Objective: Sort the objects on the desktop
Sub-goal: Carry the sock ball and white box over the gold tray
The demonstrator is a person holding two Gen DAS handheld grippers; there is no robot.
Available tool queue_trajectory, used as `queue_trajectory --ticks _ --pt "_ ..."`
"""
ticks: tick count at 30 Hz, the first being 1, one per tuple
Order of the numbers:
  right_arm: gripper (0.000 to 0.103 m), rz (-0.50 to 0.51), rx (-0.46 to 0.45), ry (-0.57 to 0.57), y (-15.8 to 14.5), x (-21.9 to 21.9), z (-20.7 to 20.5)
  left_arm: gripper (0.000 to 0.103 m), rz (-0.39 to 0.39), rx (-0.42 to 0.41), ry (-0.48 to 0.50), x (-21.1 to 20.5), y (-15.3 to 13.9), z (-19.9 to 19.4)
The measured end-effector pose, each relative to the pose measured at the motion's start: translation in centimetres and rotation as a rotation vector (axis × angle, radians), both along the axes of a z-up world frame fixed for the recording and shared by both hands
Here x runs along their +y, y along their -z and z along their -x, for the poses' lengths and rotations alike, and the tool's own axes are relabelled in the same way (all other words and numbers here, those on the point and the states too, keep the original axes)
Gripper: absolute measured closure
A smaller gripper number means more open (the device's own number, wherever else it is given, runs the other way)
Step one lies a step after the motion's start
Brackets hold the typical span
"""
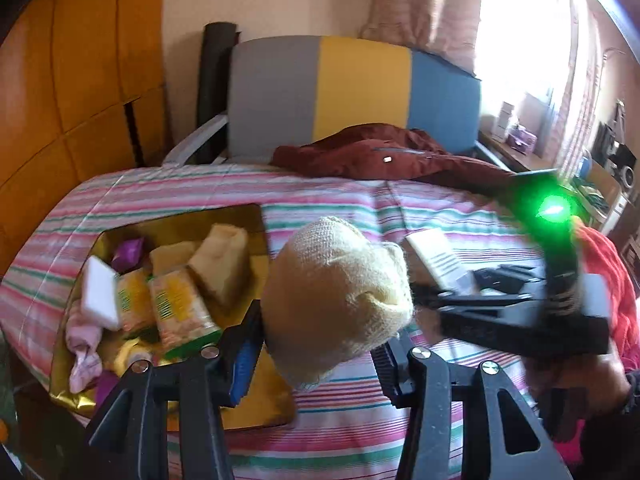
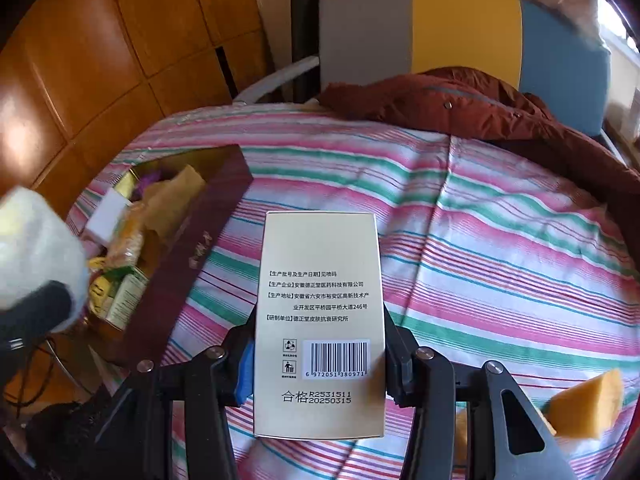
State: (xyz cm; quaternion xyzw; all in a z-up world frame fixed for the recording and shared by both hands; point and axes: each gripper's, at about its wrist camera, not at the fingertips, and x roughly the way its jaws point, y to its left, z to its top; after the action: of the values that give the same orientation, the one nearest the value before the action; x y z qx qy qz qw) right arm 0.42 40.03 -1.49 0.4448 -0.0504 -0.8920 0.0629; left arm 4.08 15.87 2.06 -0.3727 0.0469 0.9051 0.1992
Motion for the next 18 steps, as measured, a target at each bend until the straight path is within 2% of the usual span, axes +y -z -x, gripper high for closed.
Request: queue_trajectory --ticks 5,12,18 --pt "0.053 0.043 0.030 -0.006 -1.1 -1.9 -0.8 0.053 -0.001 -0.012 -0.083 -4.3 1.0 1.6" --pt "0.053 0.166 0.068 -0.048 -2.6 -5.8 -1.7 0.053 0.001 -0.051 -0.254 -11.4 2.6 4.5" --pt "0.053 0.210 0.092 -0.129 -3.7 -11.4 -0.3 0.053 0.003 -0.057 -0.308 -14.0 3.4 6.1"
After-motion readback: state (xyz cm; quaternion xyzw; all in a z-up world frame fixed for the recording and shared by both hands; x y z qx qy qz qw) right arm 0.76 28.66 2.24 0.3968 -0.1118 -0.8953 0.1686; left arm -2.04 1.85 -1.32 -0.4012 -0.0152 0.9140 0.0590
